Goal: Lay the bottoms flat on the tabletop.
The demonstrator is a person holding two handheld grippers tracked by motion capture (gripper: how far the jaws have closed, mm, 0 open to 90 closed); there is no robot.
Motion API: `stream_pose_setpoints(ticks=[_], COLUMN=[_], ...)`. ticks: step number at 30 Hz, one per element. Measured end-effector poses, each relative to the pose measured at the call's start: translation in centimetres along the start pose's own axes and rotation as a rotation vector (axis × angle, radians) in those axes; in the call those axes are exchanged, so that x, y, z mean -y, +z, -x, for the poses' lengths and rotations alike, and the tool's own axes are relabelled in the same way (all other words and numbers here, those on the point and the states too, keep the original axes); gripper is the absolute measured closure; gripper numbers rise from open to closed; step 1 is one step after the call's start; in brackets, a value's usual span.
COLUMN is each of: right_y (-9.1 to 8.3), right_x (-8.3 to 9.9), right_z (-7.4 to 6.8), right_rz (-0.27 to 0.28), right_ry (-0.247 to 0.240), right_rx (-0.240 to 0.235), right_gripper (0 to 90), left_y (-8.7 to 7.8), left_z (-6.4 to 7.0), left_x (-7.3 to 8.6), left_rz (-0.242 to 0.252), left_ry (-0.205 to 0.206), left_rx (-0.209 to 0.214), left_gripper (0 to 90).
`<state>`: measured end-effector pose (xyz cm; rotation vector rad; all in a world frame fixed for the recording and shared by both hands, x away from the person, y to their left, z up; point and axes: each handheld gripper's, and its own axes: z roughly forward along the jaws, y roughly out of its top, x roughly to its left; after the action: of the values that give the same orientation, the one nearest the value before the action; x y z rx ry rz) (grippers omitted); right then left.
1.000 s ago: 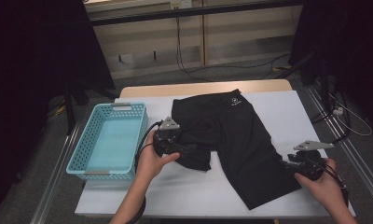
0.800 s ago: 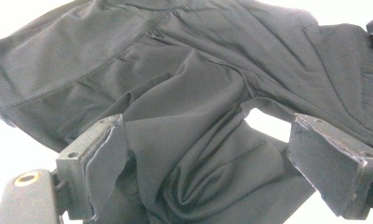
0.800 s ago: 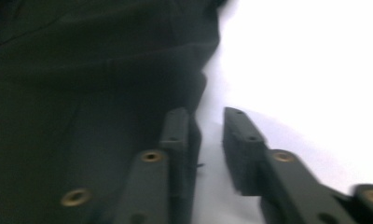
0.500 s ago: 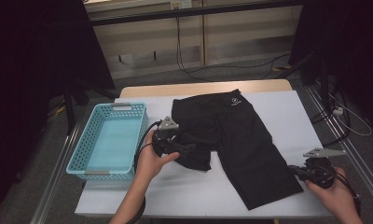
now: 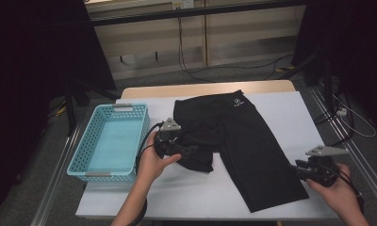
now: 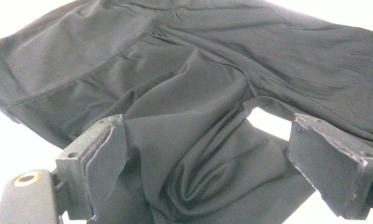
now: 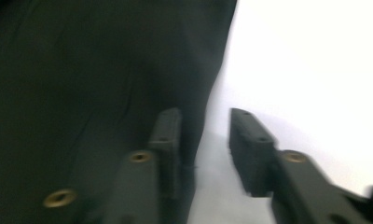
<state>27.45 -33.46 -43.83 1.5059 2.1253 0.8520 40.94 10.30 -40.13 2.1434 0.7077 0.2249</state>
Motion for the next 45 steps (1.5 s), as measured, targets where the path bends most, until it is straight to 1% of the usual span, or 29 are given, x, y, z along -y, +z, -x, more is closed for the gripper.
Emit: stream_pose_setpoints(ticks=[2, 4, 8, 10, 11, 13, 14, 15, 17, 18, 21, 22, 23, 24, 25, 26, 27, 28, 29, 30, 31, 32, 33, 35, 38, 40, 42, 43, 45], right_y=[1.0, 2.4, 4.8, 6.1, 6.8, 7.9, 8.4, 8.9, 9.6, 9.8, 10.4, 10.5, 10.8, 11.0, 11.3, 11.3, 11.5, 11.6, 11.6, 11.6, 11.6, 11.6, 11.5, 11.4, 11.2, 11.0, 10.7, 10.5, 10.4], right_x=[-1.3, -3.0, -5.4, -6.4, -6.8, -7.4, -7.7, -8.1, -8.5, -8.6, -9.2, -9.3, -9.3, -9.3, -9.3, -9.3, -9.3, -9.4, -9.4, -9.4, -9.4, -9.3, -9.2, -9.1, -9.0, -8.8, -8.6, -8.5, -8.3], right_z=[0.3, 0.7, 1.0, 1.0, 1.0, 1.2, 1.3, 1.4, 1.6, 1.7, 2.1, 2.2, 2.4, 2.5, 2.6, 2.7, 2.6, 2.6, 2.7, 2.7, 2.9, 3.1, 3.4, 3.7, 4.0, 4.2, 4.4, 4.5, 4.6], right_rz=[0.006, 0.030, 0.067, 0.060, 0.056, 0.060, 0.059, 0.047, 0.040, 0.044, 0.049, 0.044, 0.048, 0.046, 0.059, 0.071, 0.073, 0.072, 0.071, 0.069, 0.069, 0.071, 0.074, 0.075, 0.071, 0.067, 0.063, 0.060, 0.062], right_ry=[0.005, 0.020, 0.029, 0.028, 0.034, 0.052, 0.057, 0.054, 0.052, 0.049, 0.085, 0.093, 0.103, 0.115, 0.139, 0.152, 0.142, 0.133, 0.135, 0.133, 0.145, 0.166, 0.189, 0.194, 0.190, 0.201, 0.193, 0.199, 0.187], right_rx=[0.008, 0.010, 0.019, 0.032, 0.034, 0.029, 0.035, 0.052, 0.079, 0.086, 0.073, 0.072, 0.069, 0.053, 0.048, 0.047, 0.042, 0.046, 0.041, 0.043, 0.041, 0.026, 0.006, -0.002, 0.012, 0.007, 0.013, 0.011, 0.004], right_gripper=[60.5, 56.5, 54.2, 53.5, 53.7, 54.2, 54.6, 54.6, 54.9, 56.2, 58.1, 58.8, 64.5, 66.5, 67.8, 68.6, 69.4, 70.7, 72.5, 77.6, 85.7, 90.0, 90.0, 90.0, 90.0, 90.0, 90.0, 90.0, 90.0], left_y=[0.0, -0.1, -0.3, -0.3, -0.3, -0.3, -0.3, -0.3, -0.2, -0.2, 0.0, 0.1, 0.1, 0.2, 0.2, 0.3, 0.3, 0.4, 0.4, 0.4, 0.4, 0.5, 0.5, 0.4, 0.4, 0.4, 0.4, 0.4, 0.4], left_z=[0.0, -0.1, -0.1, -0.2, -0.2, -0.3, -0.3, -0.3, -0.4, -0.4, -0.4, -0.5, -0.5, -0.4, -0.4, -0.4, -0.4, -0.3, -0.4, -0.4, -0.4, -0.5, -0.5, -0.5, -0.6, -0.6, -0.6, -0.6, -0.5], left_x=[0.1, 0.1, 0.1, 0.1, 0.1, 0.2, 0.3, 0.3, 0.4, 0.4, 0.5, 0.5, 0.6, 0.6, 0.6, 0.6, 0.6, 0.6, 0.6, 0.6, 0.7, 0.7, 0.8, 0.8, 0.9, 0.9, 0.8, 0.8, 0.7], left_rz=[-0.003, -0.006, 0.006, 0.000, -0.002, 0.000, -0.005, -0.006, -0.004, -0.001, -0.007, -0.010, -0.014, -0.013, -0.014, -0.016, -0.016, -0.012, -0.012, -0.018, -0.016, -0.018, -0.017, -0.018, -0.016, -0.018, -0.017, -0.017, -0.013], left_ry=[-0.003, -0.001, -0.003, 0.003, -0.004, -0.003, -0.007, -0.008, -0.008, -0.013, -0.018, -0.012, -0.015, -0.017, -0.020, -0.017, -0.017, -0.028, -0.027, -0.021, -0.021, -0.023, -0.026, -0.027, -0.032, -0.031, -0.028, -0.029, -0.028], left_rx=[0.000, -0.002, -0.004, -0.007, -0.005, -0.009, -0.007, -0.006, -0.007, -0.008, -0.008, -0.009, -0.007, -0.003, 0.001, 0.000, 0.001, 0.000, -0.002, -0.004, -0.004, -0.004, -0.005, -0.008, -0.011, -0.011, -0.010, -0.010, -0.011], left_gripper=[12.1, 12.0, 12.0, 12.0, 12.0, 12.0, 12.0, 12.0, 12.0, 12.0, 12.0, 12.0, 12.0, 12.0, 12.0, 12.1, 12.1, 12.1, 12.1, 12.1, 12.1, 12.1, 12.1, 12.1, 12.1, 12.1, 12.1, 12.1, 12.1])
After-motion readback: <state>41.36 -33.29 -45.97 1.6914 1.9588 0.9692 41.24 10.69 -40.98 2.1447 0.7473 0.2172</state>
